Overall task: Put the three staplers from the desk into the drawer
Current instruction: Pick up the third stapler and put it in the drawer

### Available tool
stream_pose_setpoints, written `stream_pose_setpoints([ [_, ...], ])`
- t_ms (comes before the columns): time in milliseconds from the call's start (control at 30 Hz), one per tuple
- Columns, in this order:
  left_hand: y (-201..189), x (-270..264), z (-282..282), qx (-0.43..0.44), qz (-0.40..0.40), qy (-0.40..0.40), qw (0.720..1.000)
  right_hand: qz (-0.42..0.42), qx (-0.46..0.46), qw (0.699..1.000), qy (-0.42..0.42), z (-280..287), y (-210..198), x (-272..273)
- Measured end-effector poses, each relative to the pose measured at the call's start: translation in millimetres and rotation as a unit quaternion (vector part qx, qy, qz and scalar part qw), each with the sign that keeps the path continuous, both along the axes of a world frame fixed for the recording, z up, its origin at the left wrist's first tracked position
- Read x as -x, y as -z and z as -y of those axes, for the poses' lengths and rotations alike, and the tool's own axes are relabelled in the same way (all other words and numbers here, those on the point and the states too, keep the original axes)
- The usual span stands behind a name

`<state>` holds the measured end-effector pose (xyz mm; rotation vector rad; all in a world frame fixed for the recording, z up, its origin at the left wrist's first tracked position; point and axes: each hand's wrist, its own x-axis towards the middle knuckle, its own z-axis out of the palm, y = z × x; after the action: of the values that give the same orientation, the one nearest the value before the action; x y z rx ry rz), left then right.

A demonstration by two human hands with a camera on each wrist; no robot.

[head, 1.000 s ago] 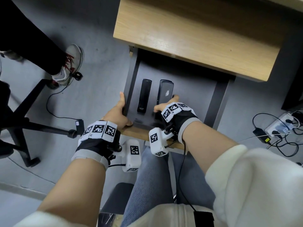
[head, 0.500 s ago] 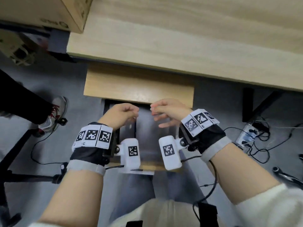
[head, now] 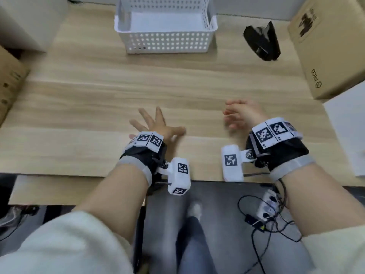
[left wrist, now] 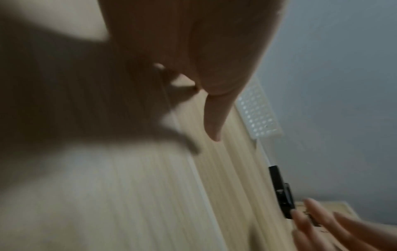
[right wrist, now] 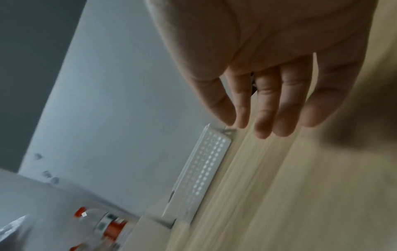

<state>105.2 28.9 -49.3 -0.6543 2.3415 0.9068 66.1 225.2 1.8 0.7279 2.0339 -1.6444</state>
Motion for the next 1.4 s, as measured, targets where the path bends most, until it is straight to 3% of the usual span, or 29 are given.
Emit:
stream_pose_setpoints([
  [133, 7, 14, -24, 0.101, 0.061, -0.001, 0.993, -0.033, -0.082, 0.996, 0.027, -43, 19, 73],
  [333, 18, 17, -17, 0.103, 0.094, -0.002, 0.99, -0.111, -0.28, 0.953, 0.027, -57, 41, 165],
  [433, 14, 17, -20, 0.109, 0.1, -0.009, 0.989, -0.09, -0.338, 0.937, 0.018, -57, 43, 196],
  [567, 8, 18, -22, 0.107, 0.114, -0.013, 0.988, -0.058, -0.352, 0.932, -0.069, -69, 50, 217],
  [700, 9, 19, -24, 0.118, 0.12, -0.01, 0.986, -0.088, -0.494, 0.863, -0.061, -76, 50, 224],
  [967, 10, 20, -24, 0.124, 0.125, -0.01, 0.984, -0.099, -0.454, 0.883, -0.062, -85, 52, 230],
  [1133, 11, 20, -25, 0.124, 0.123, -0.012, 0.985, -0.095, -0.471, 0.876, -0.05, -74, 53, 224],
  [1267, 11, 18, -25, 0.128, 0.118, -0.01, 0.985, -0.06, -0.466, 0.874, -0.124, -70, 52, 219],
  [1400, 12, 16, -23, 0.127, 0.114, -0.003, 0.985, -0.096, -0.436, 0.881, -0.159, -58, 58, 191],
])
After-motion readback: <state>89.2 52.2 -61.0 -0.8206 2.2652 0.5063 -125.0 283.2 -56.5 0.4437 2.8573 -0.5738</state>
